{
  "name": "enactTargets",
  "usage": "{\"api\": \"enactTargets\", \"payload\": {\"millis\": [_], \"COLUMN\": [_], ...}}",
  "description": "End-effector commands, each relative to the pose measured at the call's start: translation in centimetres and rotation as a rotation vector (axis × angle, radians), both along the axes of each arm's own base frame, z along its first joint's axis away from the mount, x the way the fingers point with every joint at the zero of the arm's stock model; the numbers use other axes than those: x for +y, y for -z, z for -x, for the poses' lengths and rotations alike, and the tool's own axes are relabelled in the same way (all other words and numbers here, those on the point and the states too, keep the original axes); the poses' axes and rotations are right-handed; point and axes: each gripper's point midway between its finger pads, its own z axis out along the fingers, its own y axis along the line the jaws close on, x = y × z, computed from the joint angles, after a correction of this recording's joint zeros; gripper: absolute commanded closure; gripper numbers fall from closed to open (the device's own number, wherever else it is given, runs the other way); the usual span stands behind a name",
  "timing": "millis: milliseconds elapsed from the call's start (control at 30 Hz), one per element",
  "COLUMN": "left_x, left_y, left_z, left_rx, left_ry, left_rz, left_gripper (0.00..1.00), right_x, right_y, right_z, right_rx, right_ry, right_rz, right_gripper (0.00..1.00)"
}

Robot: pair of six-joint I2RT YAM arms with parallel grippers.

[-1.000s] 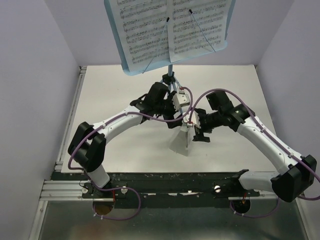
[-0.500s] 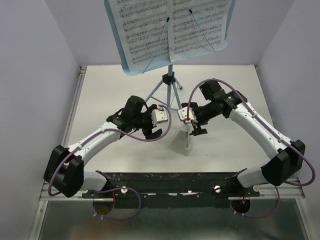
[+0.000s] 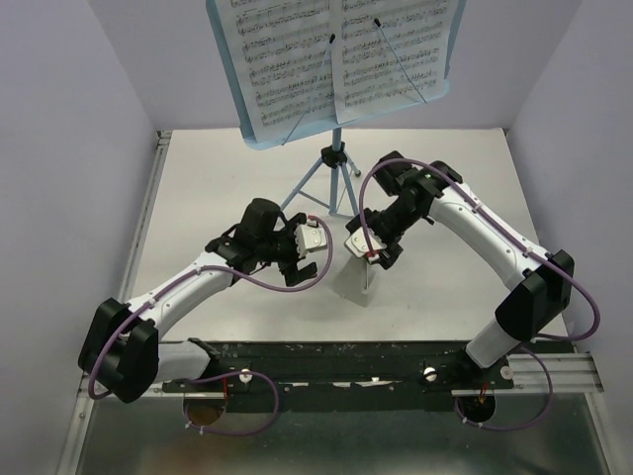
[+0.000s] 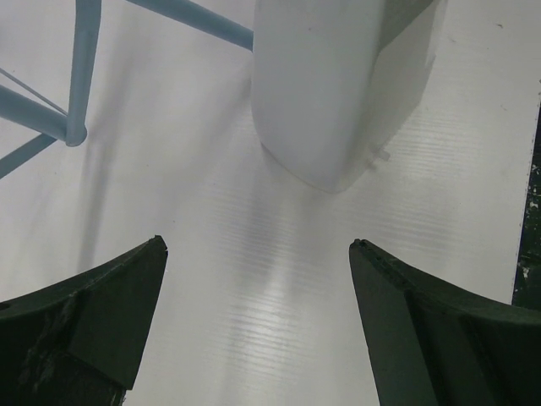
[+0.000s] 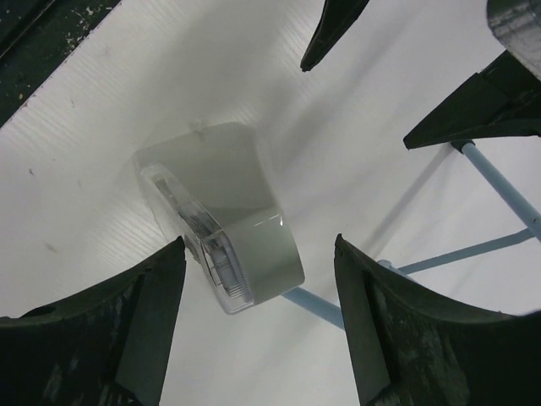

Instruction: Pack up the instrument practice props

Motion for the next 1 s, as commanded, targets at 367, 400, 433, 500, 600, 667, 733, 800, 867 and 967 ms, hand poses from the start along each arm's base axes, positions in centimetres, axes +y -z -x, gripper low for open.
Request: {"api": "enactTargets", "payload": {"millis": [367,400,433,500,600,667,733,800,867,967], "left_x": [1.3,1.3,1.2,1.1,0.9,0.7,0.5,0.3,0.1,-0.1], "left_y": [-0.2,-0.2,-0.2,-0.3,-0.6,-0.9,-1.0,-1.2,-1.3,-1.3], "left_z": [1.0,1.0,0.9,0.8,0.6,0.5,0.4,0.3,0.2,0.0], "left_rx": [0.015,0.016,0.018,0.021,0.019,0.021,0.022,0.027,0.035,0.043], "left_ry": [-0.03,-0.03,-0.03,-0.029,-0.031,-0.03,-0.028,-0.024,-0.024,-0.029], "left_rz": [0.033,0.034,0.035,0.041,0.051,0.056,0.062,0.067,0.078,0.088], "left_gripper": [0.01,0.01,0.01,0.01,0.01,0.01,0.01,0.01,0.01,0.01], "right_x": [-4.1,-4.3,-4.6,-5.1,-5.7,-5.8,-5.8,-5.9,-6.2,-6.7], "right_y": [1.7,1.8,1.8,1.8,1.5,1.3,1.6,2.0,2.2,2.4], "right_z": [4.9,5.0,5.1,5.4,6.2,6.8,6.8,6.6,6.5,6.2], "right_rx": [0.251,0.263,0.281,0.313,0.399,0.467,0.52,0.572,0.63,0.66], "right_ry": [-0.049,-0.029,-0.004,0.061,0.18,0.266,0.391,0.505,0.608,0.709], "right_rz": [0.311,0.327,0.348,0.382,0.4,0.374,0.353,0.333,0.322,0.291], "right_gripper": [0.52,0.54,0.56,0.61,0.64,0.65,0.67,0.68,0.7,0.71]}}
